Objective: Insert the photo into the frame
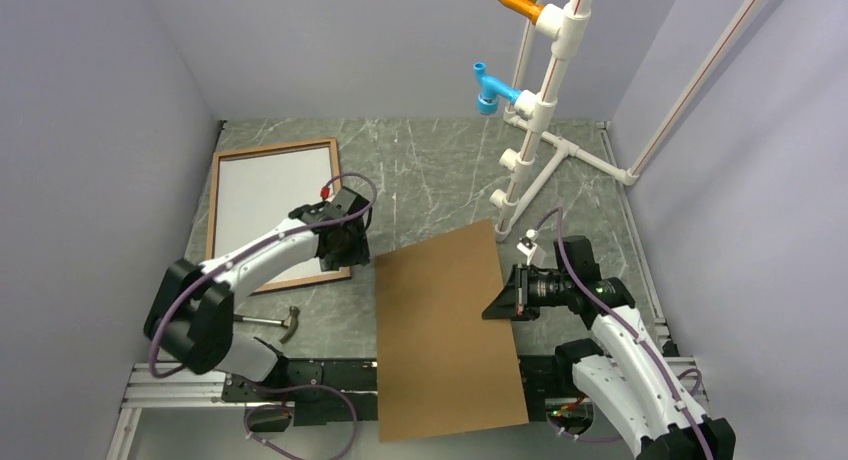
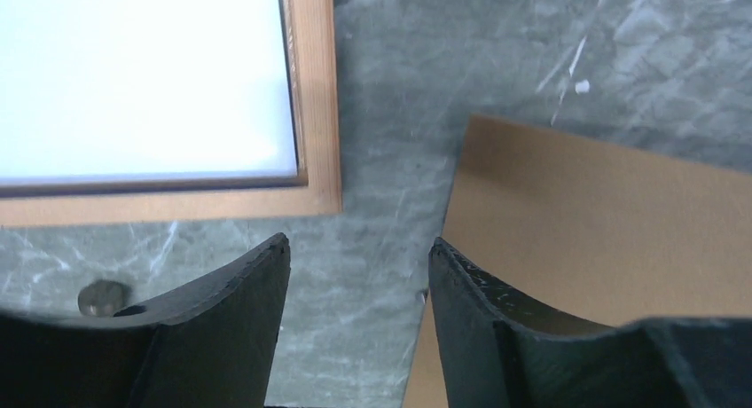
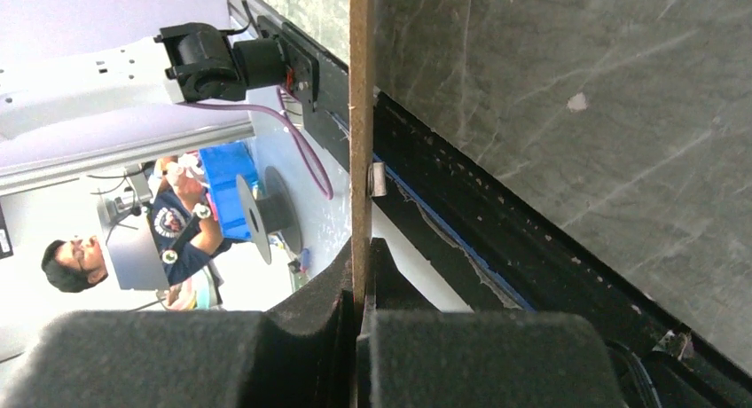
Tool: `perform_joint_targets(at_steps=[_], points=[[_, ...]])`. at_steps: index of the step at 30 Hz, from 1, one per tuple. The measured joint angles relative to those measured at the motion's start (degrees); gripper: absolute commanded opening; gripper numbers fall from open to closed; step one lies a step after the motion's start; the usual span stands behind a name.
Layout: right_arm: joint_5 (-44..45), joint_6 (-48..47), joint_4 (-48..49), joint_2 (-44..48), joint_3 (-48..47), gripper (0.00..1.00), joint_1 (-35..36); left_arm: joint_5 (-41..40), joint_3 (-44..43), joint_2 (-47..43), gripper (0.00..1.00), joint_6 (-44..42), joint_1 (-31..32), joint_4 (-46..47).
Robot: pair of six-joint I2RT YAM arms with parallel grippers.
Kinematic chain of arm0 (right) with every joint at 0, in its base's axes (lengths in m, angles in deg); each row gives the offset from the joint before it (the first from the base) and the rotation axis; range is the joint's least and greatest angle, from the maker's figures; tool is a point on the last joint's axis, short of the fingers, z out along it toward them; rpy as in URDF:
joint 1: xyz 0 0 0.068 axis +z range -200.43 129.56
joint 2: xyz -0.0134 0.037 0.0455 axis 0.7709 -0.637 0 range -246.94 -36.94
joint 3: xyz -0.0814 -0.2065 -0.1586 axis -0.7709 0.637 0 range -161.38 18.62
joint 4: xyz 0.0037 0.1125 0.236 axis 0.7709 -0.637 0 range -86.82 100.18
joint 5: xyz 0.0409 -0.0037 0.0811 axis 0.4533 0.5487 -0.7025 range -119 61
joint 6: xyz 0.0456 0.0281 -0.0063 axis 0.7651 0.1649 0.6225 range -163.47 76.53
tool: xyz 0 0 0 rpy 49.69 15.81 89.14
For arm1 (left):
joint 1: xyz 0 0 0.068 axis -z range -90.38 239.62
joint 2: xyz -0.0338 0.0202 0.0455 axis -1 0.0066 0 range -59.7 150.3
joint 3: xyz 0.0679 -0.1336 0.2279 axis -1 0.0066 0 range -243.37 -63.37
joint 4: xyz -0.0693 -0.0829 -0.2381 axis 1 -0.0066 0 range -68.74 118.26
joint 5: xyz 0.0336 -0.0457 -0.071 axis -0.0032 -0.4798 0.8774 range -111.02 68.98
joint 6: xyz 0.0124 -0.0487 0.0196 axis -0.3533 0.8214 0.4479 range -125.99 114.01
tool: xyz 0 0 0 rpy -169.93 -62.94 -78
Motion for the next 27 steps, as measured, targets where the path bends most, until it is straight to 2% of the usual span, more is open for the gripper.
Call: perform_joint_targets(at_steps=[7, 12, 21, 27], points=[[0.5, 1.9, -2.8, 4.6, 0.5, 0.00, 0.0, -0.1, -6.7, 12.2, 0.54, -3.6, -1.7, 1.5], [1.4, 2.1, -5.8, 5.8, 0.2, 0.00, 0.0, -0.4, -9.0, 17.2, 0.52, -5.1, -2.3, 1.6], [3.0, 1.5, -8.7, 5.8, -2.3, 0.00, 0.0, -0.9, -8.9, 16.9, 0.66, -6.0, -2.3, 3.3], [3.0, 1.5, -8.7, 5.7, -2.3, 0.00, 0.0, -2.6, -6.0, 12.0, 0.64, -6.1, -2.4, 3.7]])
